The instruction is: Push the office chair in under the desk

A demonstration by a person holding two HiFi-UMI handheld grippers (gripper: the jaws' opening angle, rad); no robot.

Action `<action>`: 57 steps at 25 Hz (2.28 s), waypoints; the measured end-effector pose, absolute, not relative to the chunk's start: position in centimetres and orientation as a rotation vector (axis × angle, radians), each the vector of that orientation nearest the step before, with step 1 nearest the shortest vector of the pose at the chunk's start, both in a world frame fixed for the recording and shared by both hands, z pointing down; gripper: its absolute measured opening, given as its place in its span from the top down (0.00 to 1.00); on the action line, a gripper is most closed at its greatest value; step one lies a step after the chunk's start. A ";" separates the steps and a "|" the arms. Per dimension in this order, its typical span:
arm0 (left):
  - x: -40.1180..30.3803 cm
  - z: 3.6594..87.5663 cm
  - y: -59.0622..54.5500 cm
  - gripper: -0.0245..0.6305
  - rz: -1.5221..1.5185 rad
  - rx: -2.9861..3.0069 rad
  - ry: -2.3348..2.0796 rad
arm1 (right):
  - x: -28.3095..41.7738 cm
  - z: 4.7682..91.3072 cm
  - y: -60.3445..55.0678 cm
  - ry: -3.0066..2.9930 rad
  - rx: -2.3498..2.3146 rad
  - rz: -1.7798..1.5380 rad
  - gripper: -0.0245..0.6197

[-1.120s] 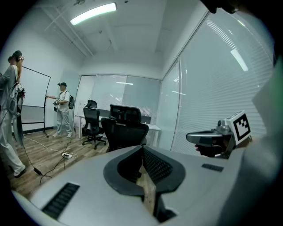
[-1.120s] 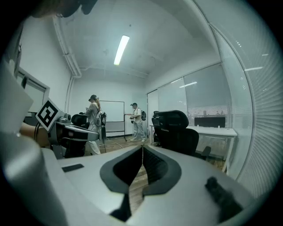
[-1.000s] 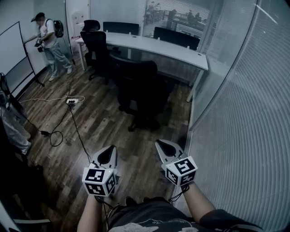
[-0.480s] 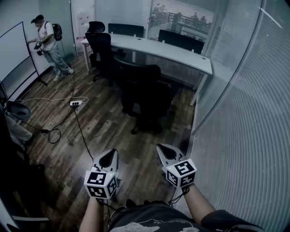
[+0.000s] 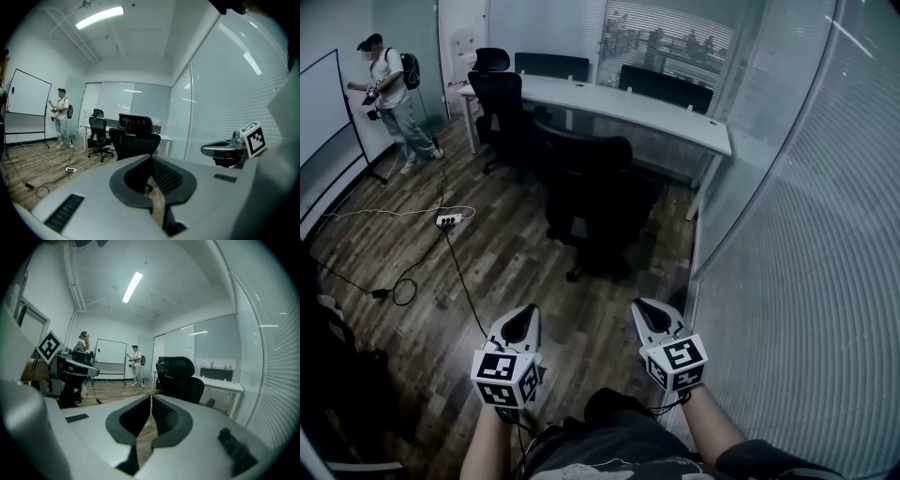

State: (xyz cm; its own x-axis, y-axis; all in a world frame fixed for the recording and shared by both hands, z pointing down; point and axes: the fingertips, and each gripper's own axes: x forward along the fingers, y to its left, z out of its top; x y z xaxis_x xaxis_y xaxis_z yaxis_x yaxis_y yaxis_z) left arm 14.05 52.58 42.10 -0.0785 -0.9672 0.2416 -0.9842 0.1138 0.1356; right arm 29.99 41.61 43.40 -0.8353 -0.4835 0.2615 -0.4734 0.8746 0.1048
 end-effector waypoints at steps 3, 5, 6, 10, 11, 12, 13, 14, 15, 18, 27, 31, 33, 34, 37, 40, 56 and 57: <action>13.6 42.3 52.3 0.93 0.118 1.948 -2.128 | 30.0 43.4 41.3 -2.766 0.740 -0.026 0.92; 13.2 42.2 51.8 0.93 0.131 1.966 -2.130 | 29.9 43.2 40.6 -2.768 0.767 -0.020 0.92; 12.8 42.2 51.5 0.93 0.140 1.969 -2.133 | 29.7 43.2 40.1 -2.768 0.781 -0.013 0.92; 11.2 42.8 49.4 0.93 0.156 1.958 -2.140 | 28.4 44.1 37.6 -2.765 0.791 0.009 0.92; 10.7 42.9 48.7 0.93 0.157 1.957 -2.139 | 27.9 44.3 36.8 -2.765 0.789 0.004 0.92; 10.1 42.9 47.9 0.93 0.159 1.957 -2.141 | 27.3 44.3 36.0 -2.768 0.788 -0.003 0.92; 9.5 42.9 47.1 0.93 0.160 1.955 -2.145 | 26.7 44.3 35.1 -2.770 0.786 -0.012 0.92; 8.8 42.8 46.3 0.93 0.161 1.952 -2.150 | 26.0 44.3 34.2 -2.771 0.784 -0.020 0.92; 8.1 42.7 45.4 0.93 0.161 1.947 -2.155 | 25.4 44.3 33.2 -2.769 0.784 -0.029 0.92; 6.2 42.7 42.5 0.93 0.166 1.934 -2.160 | 23.7 44.2 29.5 -2.751 0.803 -0.065 0.92; 0.5 43.1 33.0 0.93 0.199 1.902 -2.172 | 19.2 44.1 18.0 -2.694 0.897 -0.137 0.92; -0.8 42.8 29.0 0.93 0.191 1.912 -2.174 | 17.5 44.0 13.8 -2.684 0.863 -0.155 0.92; -1.7 42.9 27.4 0.93 0.180 1.894 -2.176 | 16.7 44.0 12.4 -2.687 0.846 -0.171 0.92; -2.3 43.0 26.6 0.93 0.181 1.877 -2.181 | 16.4 44.0 11.7 -2.684 0.841 -0.188 0.92; -4.0 43.3 24.7 0.93 0.181 1.837 -2.206 | 15.6 44.2 9.8 -2.662 0.830 -0.232 0.92; -4.8 43.4 23.3 0.93 0.197 1.820 -2.236 | 15.4 44.3 8.1 -2.652 0.840 -0.252 0.91; -11.9 45.8 14.9 0.73 0.589 1.957 -2.177 | 13.8 47.4 2.6 -2.317 0.988 -0.406 0.55; -12.5 46.3 14.1 0.69 0.640 1.969 -2.159 | 13.5 47.8 2.3 -2.288 0.993 -0.413 0.54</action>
